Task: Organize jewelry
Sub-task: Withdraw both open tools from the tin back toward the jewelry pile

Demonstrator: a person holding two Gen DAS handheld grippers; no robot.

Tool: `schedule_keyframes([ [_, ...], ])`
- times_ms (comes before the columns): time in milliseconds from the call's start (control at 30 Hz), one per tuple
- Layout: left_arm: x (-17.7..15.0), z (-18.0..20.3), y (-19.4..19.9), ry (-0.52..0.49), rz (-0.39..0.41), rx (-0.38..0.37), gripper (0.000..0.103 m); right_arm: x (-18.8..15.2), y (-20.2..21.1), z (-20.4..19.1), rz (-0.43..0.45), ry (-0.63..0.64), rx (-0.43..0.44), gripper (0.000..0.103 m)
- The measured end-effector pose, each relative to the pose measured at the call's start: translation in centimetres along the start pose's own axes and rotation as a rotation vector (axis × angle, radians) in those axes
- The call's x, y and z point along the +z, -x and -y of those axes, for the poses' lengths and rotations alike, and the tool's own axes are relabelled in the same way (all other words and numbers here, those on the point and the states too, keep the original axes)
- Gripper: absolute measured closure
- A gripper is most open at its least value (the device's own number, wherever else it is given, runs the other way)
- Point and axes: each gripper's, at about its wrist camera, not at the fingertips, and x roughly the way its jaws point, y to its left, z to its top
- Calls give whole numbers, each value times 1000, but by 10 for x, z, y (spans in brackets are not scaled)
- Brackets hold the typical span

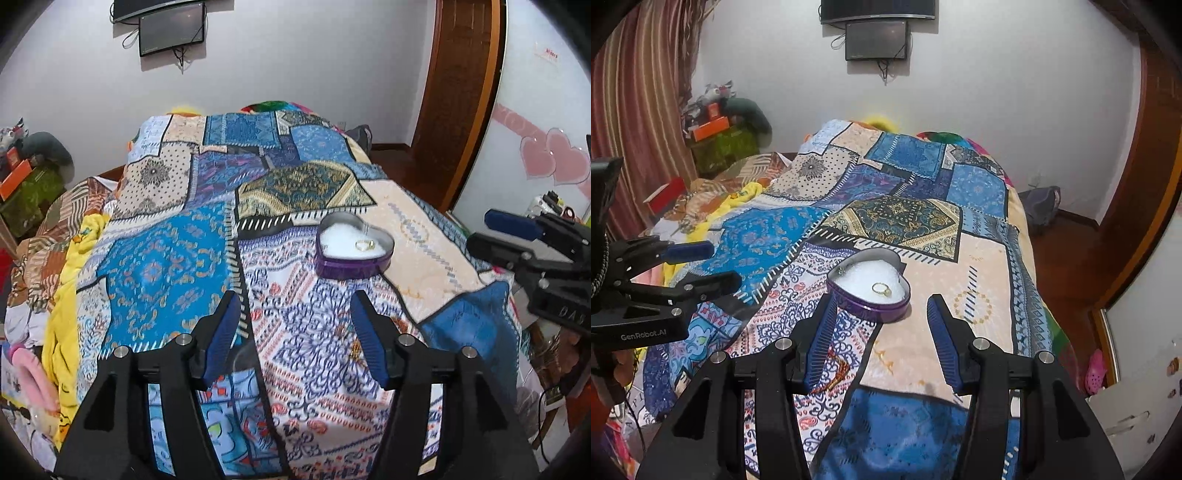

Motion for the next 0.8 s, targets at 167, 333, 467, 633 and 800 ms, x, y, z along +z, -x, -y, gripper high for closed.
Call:
schedule_keyframes([
  [167, -18, 0, -10, -1, -53, -6, 42, -12, -6, -1, -31, -13, -2, 56],
  [333, -33, 1, -22, 7, -100, -24, 42, -29, -15, -2, -82, -13, -2, 56],
  [467, -38, 3, -37, 17, -127, -38, 42, -44, -22, -3, -128, -23, 8, 56],
  [633, -39, 8, -57, 15, -155, -59, 42, -60, -33, -3, -190, -50, 30, 56],
  [800, -37, 12, -72, 15, -174, -81, 44, -65, -42, -5, -224, -68, 58, 56],
])
